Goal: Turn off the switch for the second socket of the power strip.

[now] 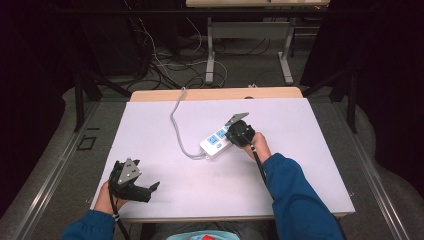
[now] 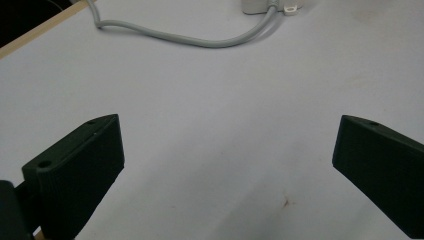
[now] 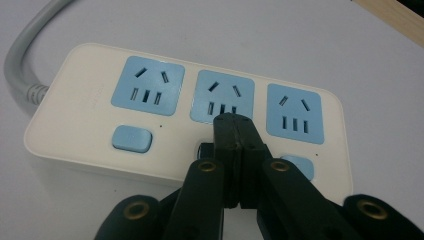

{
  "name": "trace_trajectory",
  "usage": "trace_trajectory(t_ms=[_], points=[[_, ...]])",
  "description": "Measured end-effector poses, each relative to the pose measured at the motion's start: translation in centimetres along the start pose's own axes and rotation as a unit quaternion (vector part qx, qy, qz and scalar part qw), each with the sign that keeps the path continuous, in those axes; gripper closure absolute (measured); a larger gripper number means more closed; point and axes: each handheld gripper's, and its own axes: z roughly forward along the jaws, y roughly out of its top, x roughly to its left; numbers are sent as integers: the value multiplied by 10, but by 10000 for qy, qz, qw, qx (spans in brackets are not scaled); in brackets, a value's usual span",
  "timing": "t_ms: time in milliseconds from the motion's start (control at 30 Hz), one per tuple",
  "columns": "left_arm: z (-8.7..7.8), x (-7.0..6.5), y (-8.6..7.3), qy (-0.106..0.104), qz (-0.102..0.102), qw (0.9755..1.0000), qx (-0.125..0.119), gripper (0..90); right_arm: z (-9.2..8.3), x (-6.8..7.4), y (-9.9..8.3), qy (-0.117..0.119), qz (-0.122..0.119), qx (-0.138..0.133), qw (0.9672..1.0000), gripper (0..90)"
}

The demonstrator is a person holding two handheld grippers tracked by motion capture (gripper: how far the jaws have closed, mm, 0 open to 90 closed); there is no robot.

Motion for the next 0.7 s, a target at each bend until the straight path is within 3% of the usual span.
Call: trace_trajectory(t_ms=[33,233,300,400,500,700], points=[[0,0,0,-1,1,10000,0,0,-2,1,1,11,16,93,10000,900],[-1,1,0,2,18,10000,-2,0,0,1,1,-31,-75,42,10000,900],[-1,1,0,17,19,10000,-4,0,-1,1,1,-14,12,70,10000,900],[-1,0,0,14,24,10000,-5,0,2,1,0,-13,70,-136,9999,900],[-1,0,0,7,34,10000,-5,0,-1,0,1,-7,53,71,10000,900],[-1,1,0,12,31,10000,-7,0,-3,-2,2,49,132,42,9999,900]])
